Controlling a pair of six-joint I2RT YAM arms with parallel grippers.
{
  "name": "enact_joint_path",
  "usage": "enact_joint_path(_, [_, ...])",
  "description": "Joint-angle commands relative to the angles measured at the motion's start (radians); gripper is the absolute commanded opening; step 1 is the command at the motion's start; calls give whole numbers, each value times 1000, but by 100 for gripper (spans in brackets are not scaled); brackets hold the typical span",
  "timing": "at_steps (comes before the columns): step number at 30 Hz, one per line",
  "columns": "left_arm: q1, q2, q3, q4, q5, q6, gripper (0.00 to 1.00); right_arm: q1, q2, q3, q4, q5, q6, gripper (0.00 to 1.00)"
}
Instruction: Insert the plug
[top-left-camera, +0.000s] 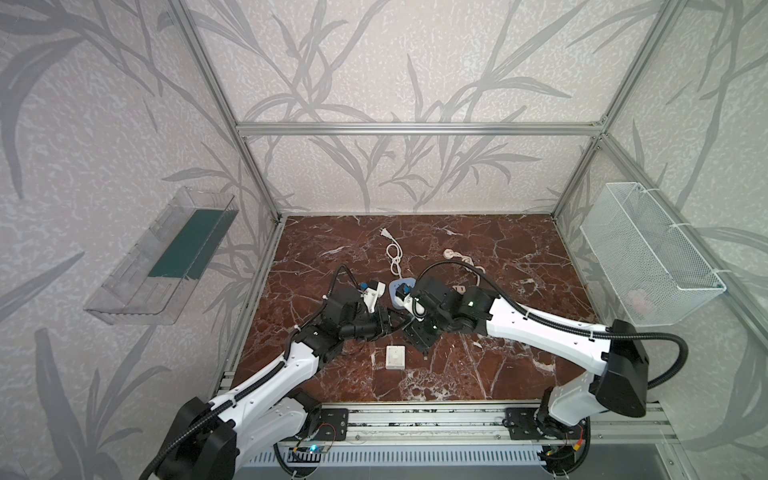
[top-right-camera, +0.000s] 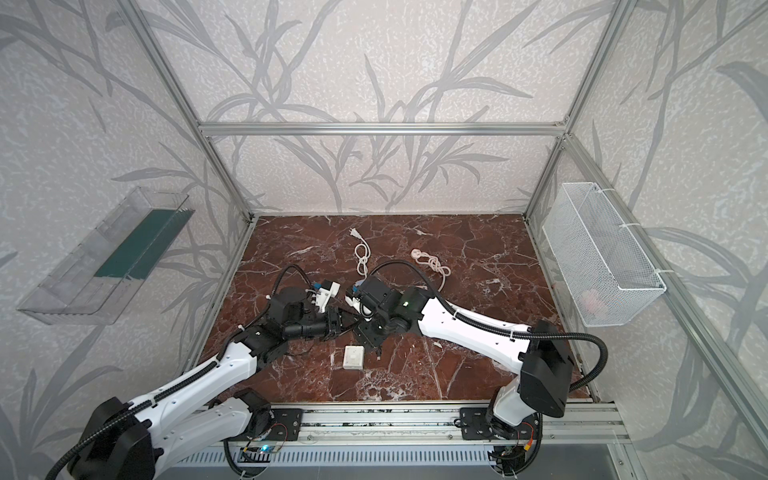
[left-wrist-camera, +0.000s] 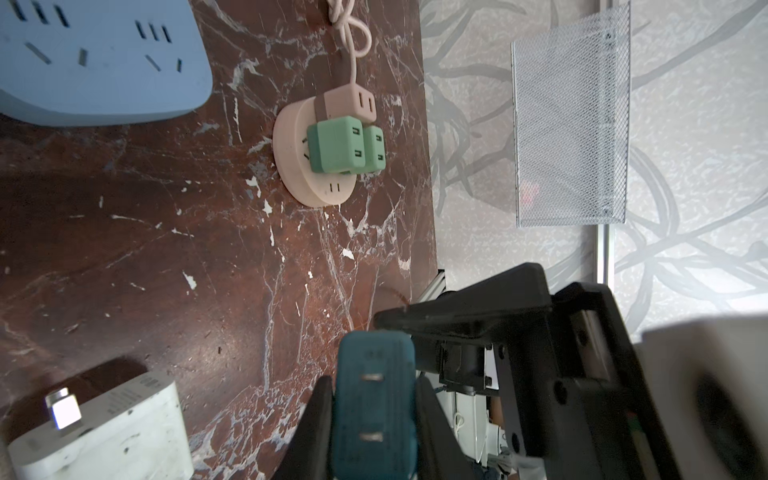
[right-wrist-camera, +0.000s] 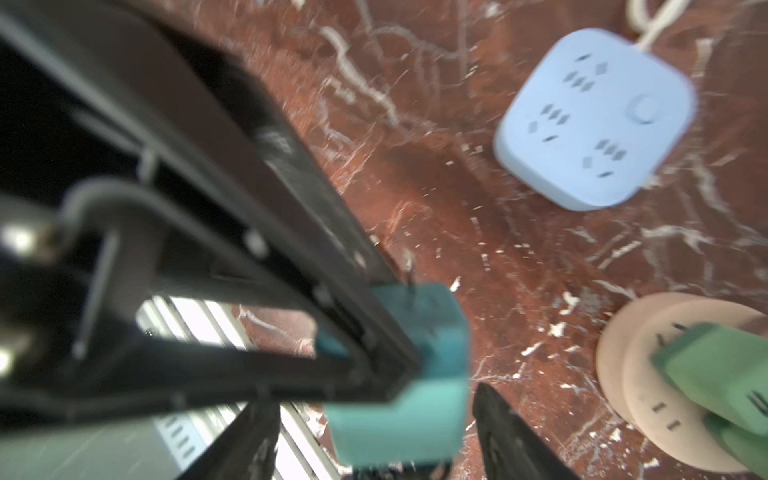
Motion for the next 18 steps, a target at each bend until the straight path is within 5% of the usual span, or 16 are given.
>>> enact_joint_path(1, [16,14,16,107,5,-63,0,-34,-97,-43,39,29,24,77])
enact_joint_path(6, [36,28,19,177,18,-132,0,-57,-220,-184,192,151,73,77])
enact_joint_path(11, [42,37,27,283,45,-244,0,-57,-348,-349,439,145,24,84])
enact_joint_path(18, [43,-10,51,266,37,-284,0,-57,-410,-380,517,178,9,83])
